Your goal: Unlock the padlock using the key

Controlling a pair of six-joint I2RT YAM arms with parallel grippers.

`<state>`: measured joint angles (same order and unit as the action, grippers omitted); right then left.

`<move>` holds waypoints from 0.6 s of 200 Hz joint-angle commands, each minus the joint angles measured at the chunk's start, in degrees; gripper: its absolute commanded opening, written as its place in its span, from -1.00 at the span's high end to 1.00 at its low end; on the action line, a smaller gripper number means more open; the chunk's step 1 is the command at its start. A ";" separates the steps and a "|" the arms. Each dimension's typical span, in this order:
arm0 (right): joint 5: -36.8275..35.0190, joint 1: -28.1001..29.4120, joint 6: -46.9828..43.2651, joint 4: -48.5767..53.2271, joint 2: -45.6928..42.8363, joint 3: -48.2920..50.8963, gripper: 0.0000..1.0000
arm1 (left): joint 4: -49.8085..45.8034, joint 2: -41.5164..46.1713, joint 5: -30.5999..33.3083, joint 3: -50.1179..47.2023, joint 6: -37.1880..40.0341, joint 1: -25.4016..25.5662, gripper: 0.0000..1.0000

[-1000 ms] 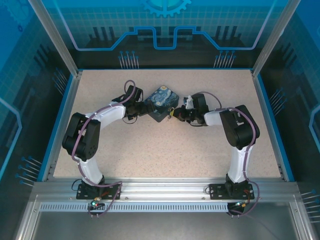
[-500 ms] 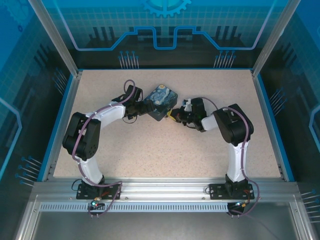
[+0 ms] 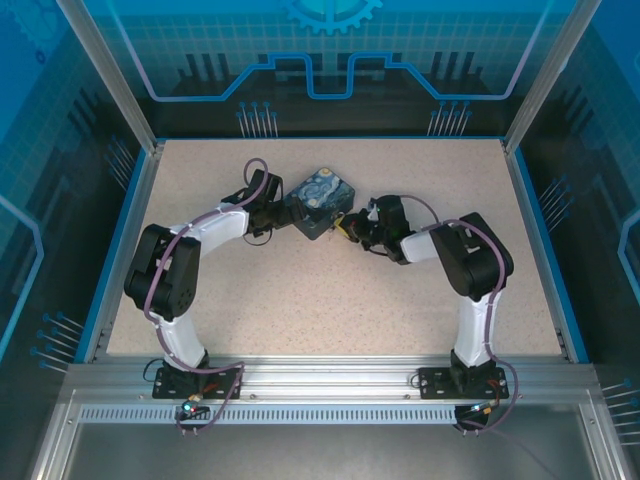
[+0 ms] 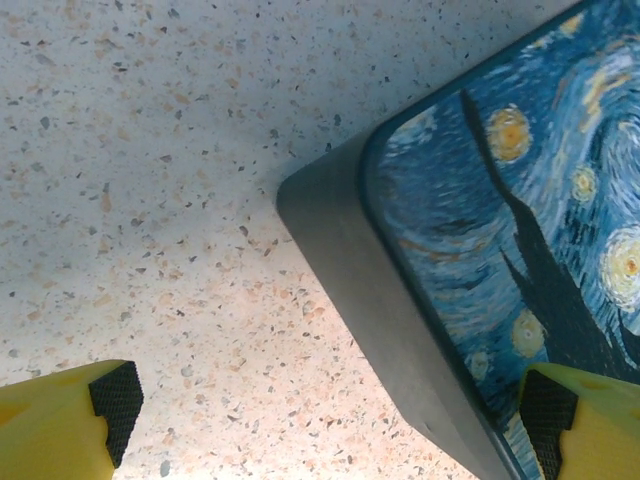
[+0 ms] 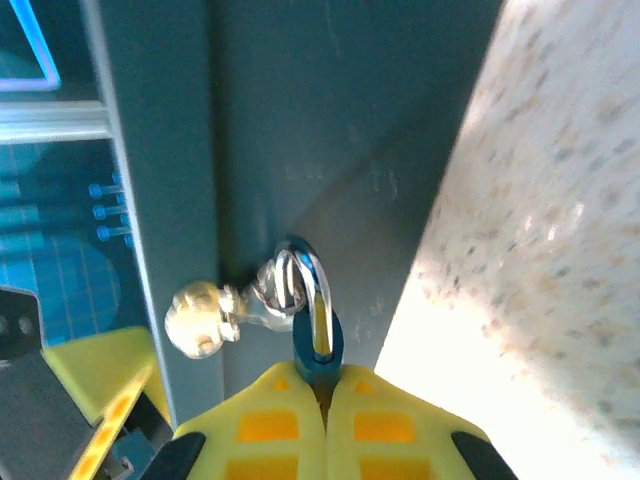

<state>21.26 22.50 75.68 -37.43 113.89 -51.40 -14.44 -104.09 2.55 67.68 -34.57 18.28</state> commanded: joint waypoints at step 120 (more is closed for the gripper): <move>2.32 -4.15 15.76 -22.89 10.73 0.51 1.00 | -7.59 -3.75 2.55 -3.39 -0.25 0.00 -0.95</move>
<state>24.36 20.18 83.90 -54.26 120.40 -48.73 -12.51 -104.57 1.50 67.35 -34.61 18.92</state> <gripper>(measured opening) 0.063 0.976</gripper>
